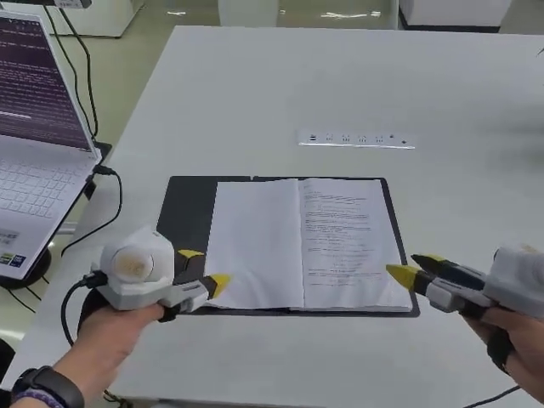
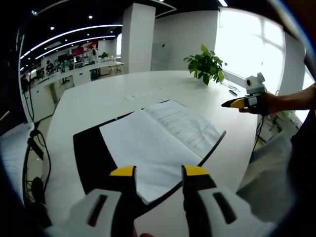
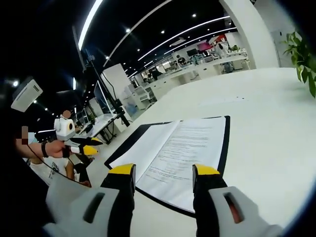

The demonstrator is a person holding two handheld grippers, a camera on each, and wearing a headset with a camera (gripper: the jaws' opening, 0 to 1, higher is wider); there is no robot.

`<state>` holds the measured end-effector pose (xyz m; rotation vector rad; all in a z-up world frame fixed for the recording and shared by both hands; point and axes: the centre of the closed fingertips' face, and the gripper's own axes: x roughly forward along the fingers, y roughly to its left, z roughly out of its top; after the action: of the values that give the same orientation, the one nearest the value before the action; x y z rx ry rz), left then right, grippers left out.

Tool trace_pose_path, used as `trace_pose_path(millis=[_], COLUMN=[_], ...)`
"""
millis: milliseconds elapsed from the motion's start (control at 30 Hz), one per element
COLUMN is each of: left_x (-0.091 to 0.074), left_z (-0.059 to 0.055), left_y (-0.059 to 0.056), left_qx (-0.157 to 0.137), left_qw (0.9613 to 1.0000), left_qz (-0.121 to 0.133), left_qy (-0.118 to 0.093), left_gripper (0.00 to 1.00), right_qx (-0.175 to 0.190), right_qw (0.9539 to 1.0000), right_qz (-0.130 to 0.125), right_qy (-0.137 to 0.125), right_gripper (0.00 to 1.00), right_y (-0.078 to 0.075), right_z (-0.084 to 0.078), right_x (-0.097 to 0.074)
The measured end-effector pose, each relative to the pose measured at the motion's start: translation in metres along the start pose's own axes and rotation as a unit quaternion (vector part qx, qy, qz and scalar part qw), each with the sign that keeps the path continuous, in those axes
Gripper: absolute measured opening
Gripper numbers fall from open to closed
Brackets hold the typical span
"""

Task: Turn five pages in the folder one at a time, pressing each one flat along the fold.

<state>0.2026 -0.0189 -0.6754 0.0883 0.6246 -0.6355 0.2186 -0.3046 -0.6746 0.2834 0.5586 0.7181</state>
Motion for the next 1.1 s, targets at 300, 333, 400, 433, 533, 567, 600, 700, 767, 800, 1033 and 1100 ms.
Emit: trace_pose_path(millis=[300,333,400,433,533,567,600,700,767,800,1033,1100], left_x=[-0.018,-0.02,-0.024,-0.025,-0.028,-0.03,-0.032,-0.035,-0.038,-0.038,-0.04,-0.04], left_z=[-0.002,-0.003,-0.005,-0.006,-0.011,-0.012,-0.013,-0.016,-0.018,-0.02,-0.026,-0.026], left_y=[0.006,0.008,0.009,0.008,0.007,0.005,0.005,0.002,-0.003,-0.004,-0.007,-0.009], left_qx=[-0.008,-0.007,-0.015,-0.018,-0.023,-0.027,-0.03,-0.035,-0.037,-0.038,-0.05,-0.051], left_qw=[0.9999,0.9998,0.9996,0.9996,0.9994,0.9993,0.9992,0.9989,0.9989,0.9989,0.9982,0.9981], left_qz=[0.013,0.019,0.023,0.023,0.025,0.025,0.026,0.029,0.029,0.028,0.033,0.033], left_qy=[0.0,0.002,0.003,0.002,0.003,0.002,0.001,0.002,0.0,0.0,0.0,0.001], left_gripper=[0.44,0.44,0.47,0.48,0.52,0.53,0.54,0.57,0.58,0.59,0.64,0.64], right_qx=[-0.005,-0.005,-0.009,-0.009,-0.01,-0.01,-0.01,-0.014,-0.015,-0.012,-0.02,-0.025], right_qw=[0.9998,0.9997,0.9996,0.9996,0.9995,0.9995,0.9995,0.9994,0.9992,0.9992,0.9988,0.9986], right_qz=[-0.016,-0.018,-0.021,-0.021,-0.024,-0.024,-0.024,-0.025,-0.029,-0.03,-0.033,-0.033], right_qy=[0.011,0.014,0.017,0.017,0.018,0.017,0.017,0.019,0.023,0.025,0.028,0.033], right_gripper=[0.55,0.57,0.59,0.59,0.59,0.6,0.61,0.63,0.64,0.65,0.71,0.72], right_y=[-0.002,-0.002,-0.001,0.0,0.004,0.006,0.008,0.013,0.016,0.017,0.025,0.024], right_z=[-0.006,-0.007,-0.01,-0.011,-0.014,-0.015,-0.016,-0.019,-0.022,-0.024,-0.029,-0.031], right_x=[-0.017,-0.018,-0.02,-0.021,-0.025,-0.026,-0.027,-0.029,-0.031,-0.032,-0.035,-0.036])
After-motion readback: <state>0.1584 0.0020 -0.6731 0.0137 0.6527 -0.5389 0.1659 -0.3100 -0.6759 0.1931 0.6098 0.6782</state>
